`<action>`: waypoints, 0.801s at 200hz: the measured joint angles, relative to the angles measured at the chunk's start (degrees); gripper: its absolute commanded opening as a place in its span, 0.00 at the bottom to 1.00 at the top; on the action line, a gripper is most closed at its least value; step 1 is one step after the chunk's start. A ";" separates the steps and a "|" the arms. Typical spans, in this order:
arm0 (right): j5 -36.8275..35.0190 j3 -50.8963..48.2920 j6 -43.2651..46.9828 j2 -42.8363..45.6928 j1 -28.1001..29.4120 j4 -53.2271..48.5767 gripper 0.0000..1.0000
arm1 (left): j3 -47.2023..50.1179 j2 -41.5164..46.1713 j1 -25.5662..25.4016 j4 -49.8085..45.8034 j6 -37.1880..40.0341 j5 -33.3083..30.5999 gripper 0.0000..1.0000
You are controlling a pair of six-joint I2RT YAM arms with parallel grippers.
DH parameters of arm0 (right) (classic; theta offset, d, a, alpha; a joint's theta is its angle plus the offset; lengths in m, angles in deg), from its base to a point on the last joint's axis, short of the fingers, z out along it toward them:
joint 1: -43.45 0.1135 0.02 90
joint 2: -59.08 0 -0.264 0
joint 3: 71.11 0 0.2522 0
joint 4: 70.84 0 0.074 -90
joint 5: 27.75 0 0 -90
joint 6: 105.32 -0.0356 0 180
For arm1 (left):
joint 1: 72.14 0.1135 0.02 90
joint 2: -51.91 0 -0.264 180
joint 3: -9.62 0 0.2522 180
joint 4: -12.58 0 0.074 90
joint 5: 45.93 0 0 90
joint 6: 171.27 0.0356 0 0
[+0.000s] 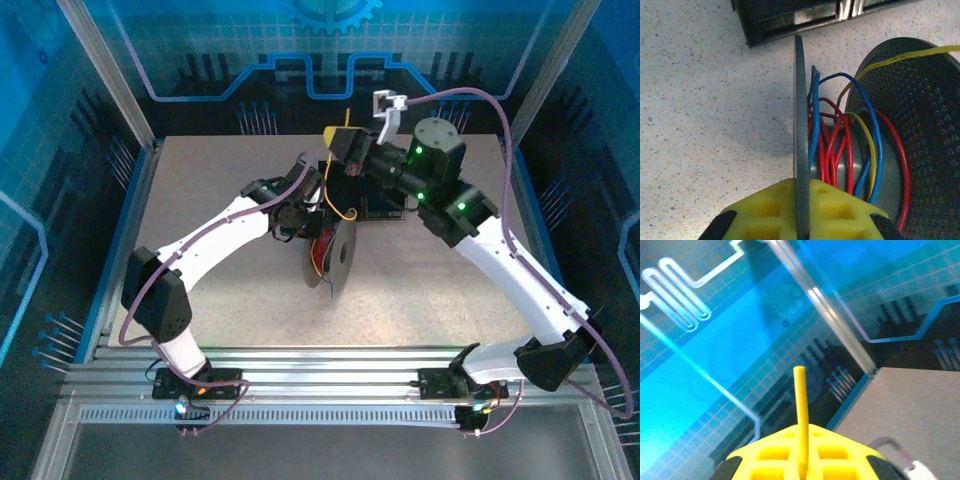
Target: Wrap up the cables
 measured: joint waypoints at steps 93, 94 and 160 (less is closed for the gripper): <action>11.08 -13.73 2.29 5.77 8.35 14.91 0.00 | 0.00 -0.15 7.04 0.04 -3.15 0.02 0.00; 11.13 -13.81 2.32 5.86 8.35 15.02 0.00 | 0.00 -0.15 7.08 0.04 -3.17 0.04 0.00; 18.78 -22.82 0.72 9.25 9.81 22.67 0.00 | -0.31 -1.42 11.45 1.09 -4.70 2.95 0.00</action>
